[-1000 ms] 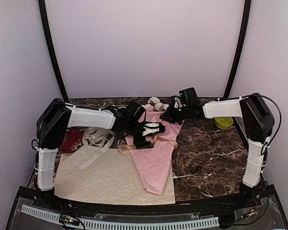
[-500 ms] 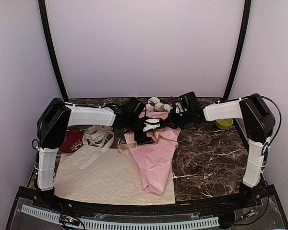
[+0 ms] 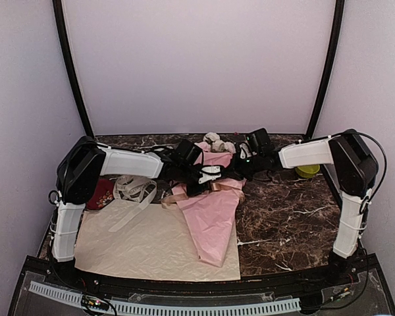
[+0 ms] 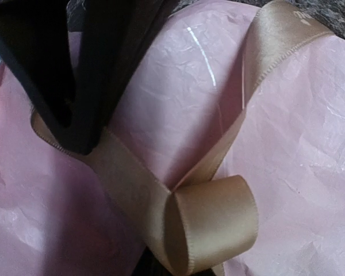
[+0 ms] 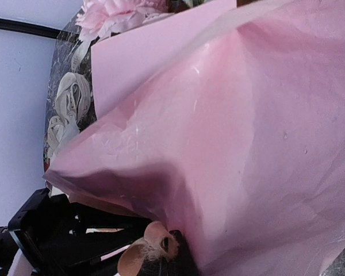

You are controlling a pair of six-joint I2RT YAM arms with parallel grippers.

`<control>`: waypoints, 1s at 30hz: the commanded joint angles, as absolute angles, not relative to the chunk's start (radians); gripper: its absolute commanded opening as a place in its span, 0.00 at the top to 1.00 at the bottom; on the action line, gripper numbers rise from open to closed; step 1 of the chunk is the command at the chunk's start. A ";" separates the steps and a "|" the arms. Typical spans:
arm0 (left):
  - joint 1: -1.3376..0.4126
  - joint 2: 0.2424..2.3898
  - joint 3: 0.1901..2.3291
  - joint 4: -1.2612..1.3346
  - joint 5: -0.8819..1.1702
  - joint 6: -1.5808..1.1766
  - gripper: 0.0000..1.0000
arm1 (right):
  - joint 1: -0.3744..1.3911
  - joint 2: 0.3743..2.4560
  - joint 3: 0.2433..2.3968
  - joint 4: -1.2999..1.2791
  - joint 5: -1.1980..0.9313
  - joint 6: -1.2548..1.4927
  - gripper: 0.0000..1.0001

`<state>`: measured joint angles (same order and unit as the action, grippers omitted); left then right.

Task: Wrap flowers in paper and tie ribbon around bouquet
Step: Cross the ribbon over the folded bouquet.

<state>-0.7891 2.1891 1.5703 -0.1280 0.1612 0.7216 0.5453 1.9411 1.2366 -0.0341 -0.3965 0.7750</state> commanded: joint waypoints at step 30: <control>-0.746 1.977 1.504 -0.187 0.370 0.661 1.00 | 0.567 1.987 1.263 -0.171 -0.713 0.555 1.00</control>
